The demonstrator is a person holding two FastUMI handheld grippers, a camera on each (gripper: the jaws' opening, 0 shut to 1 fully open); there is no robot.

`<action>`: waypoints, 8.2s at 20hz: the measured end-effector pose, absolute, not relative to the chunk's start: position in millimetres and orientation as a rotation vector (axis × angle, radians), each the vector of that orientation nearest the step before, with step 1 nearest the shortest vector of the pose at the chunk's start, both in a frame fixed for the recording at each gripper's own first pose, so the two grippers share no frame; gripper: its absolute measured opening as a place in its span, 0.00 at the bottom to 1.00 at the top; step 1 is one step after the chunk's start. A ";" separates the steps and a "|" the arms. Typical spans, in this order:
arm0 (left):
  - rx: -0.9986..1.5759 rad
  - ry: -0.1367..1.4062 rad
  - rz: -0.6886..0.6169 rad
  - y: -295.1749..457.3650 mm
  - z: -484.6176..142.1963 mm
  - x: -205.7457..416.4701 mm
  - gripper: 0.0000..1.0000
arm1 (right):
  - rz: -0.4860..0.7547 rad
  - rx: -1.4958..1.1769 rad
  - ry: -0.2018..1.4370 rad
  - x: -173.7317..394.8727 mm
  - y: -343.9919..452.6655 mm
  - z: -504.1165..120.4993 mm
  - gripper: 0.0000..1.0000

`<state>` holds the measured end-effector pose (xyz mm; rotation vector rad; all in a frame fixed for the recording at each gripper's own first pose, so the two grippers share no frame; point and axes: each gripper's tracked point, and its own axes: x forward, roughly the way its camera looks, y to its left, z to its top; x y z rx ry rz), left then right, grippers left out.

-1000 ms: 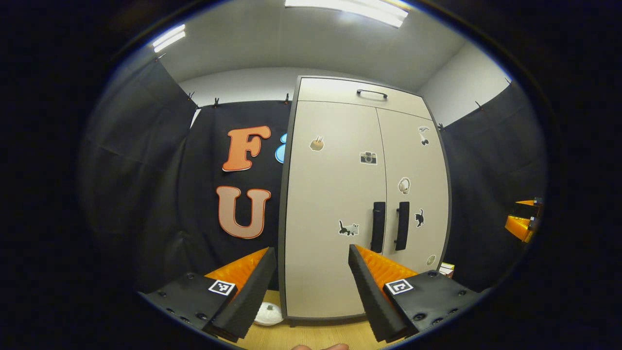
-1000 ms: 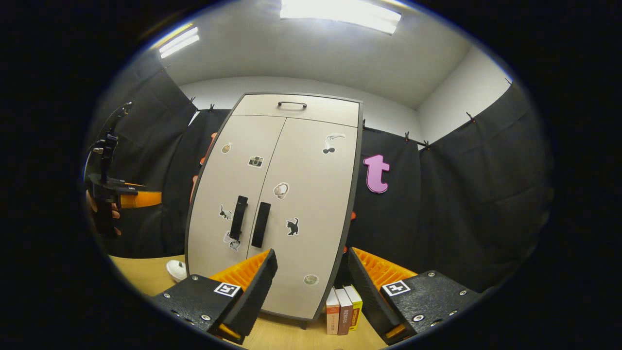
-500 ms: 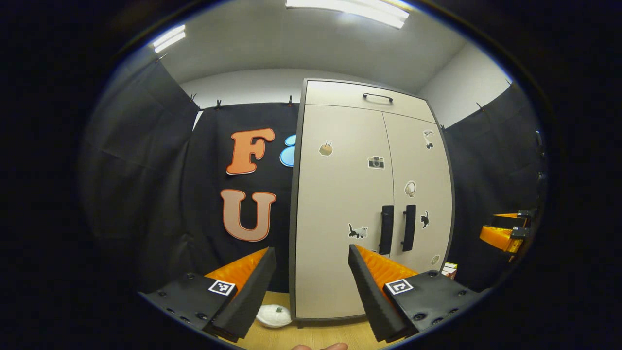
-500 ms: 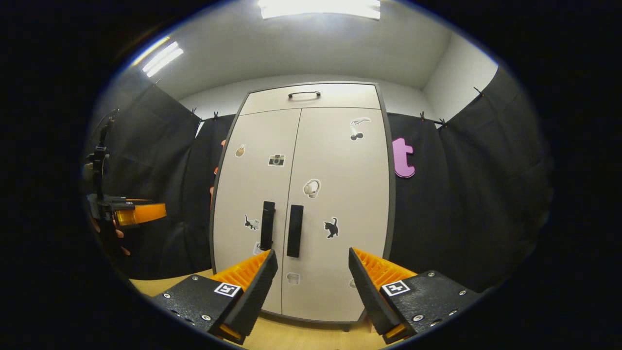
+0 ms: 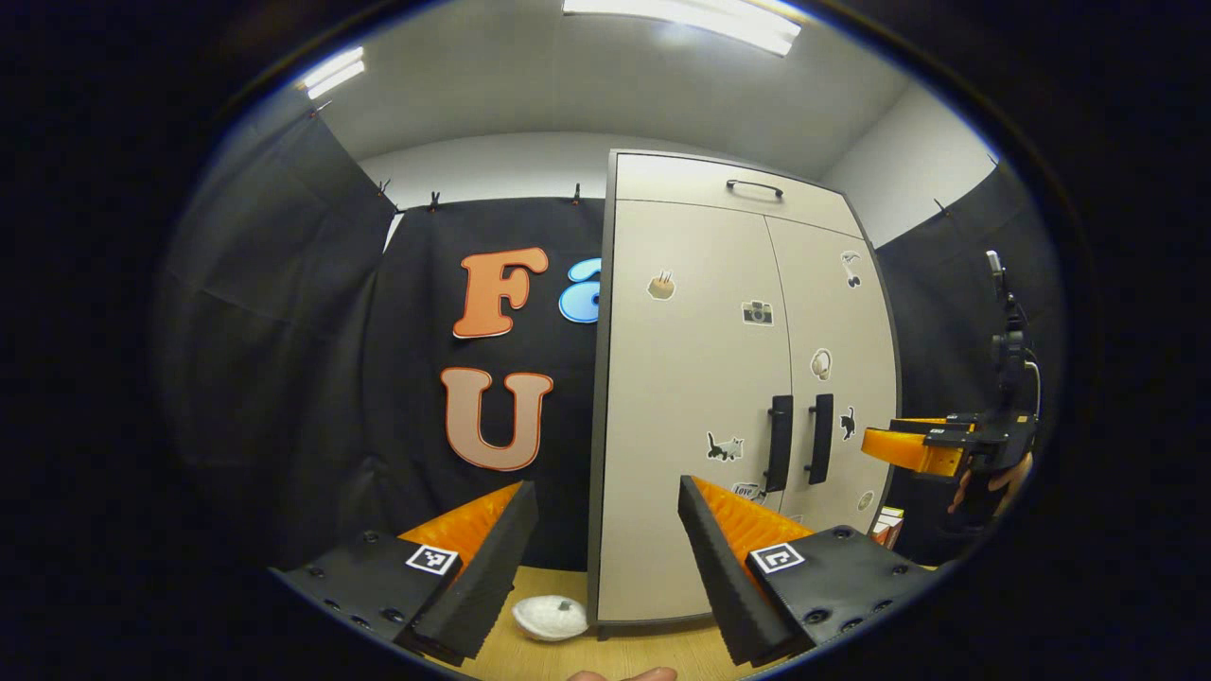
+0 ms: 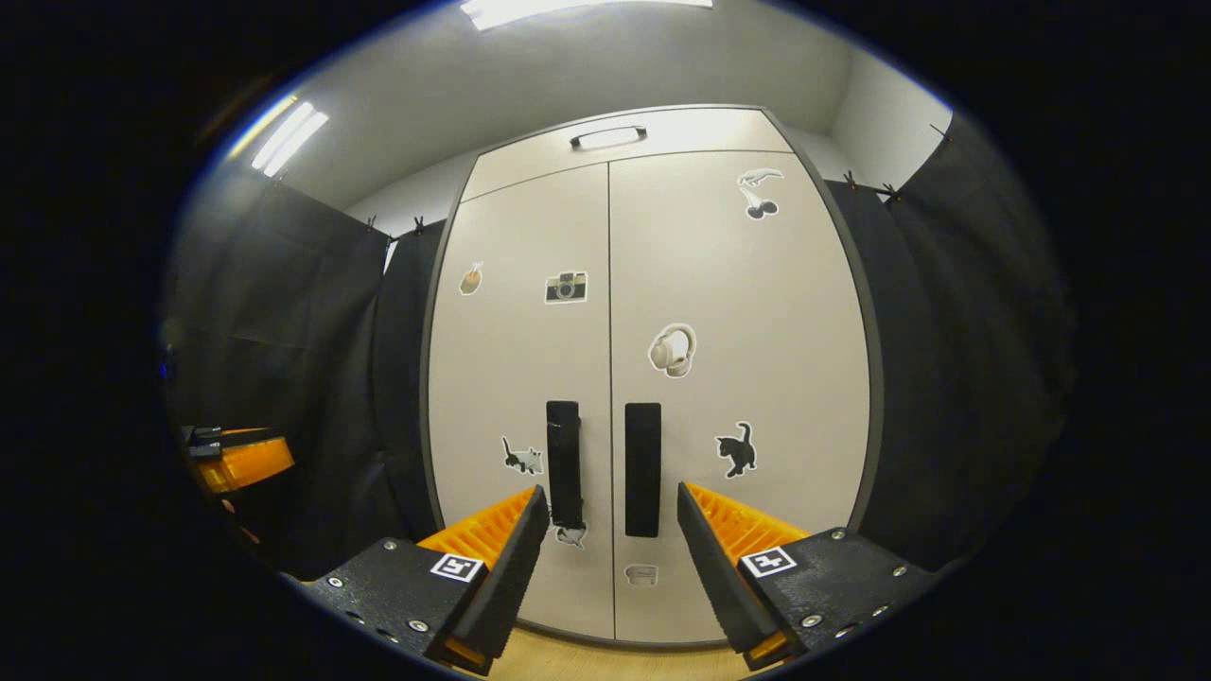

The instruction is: Open the right door of the double-door shoe cabinet with the right hand, and open the left door with the left hand.

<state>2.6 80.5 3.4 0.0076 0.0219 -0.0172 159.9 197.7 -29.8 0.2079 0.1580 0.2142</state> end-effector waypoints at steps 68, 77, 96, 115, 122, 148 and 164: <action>0.002 0.078 -0.179 -14.1 -22.1 -27.3 0.96 | 0.223 0.283 0.227 155.8 124.2 -41.8 0.18; 0.010 0.107 -0.225 -43.3 -40.9 -8.3 0.96 | 0.077 0.193 0.250 151.4 72.1 -58.4 0.17; 0.005 0.158 -0.263 -86.4 -61.6 -1.0 0.96 | 0.035 0.229 0.260 122.9 36.8 -70.6 0.13; -0.033 0.206 -0.230 -117.0 -83.7 59.0 0.96 | -0.104 0.216 0.228 101.0 -26.6 -76.8 0.75; -0.012 0.244 -0.208 -123.6 -97.2 96.1 0.96 | -0.116 0.229 0.185 103.1 -35.8 -66.5 0.78; 0.060 0.244 -0.065 -150.3 -84.5 200.9 0.40 | -0.156 0.182 0.281 85.4 -47.5 -100.6 0.78; -0.029 0.292 -0.224 -138.8 -83.7 166.6 0.27 | -0.137 0.187 0.220 48.5 -25.2 -62.6 0.78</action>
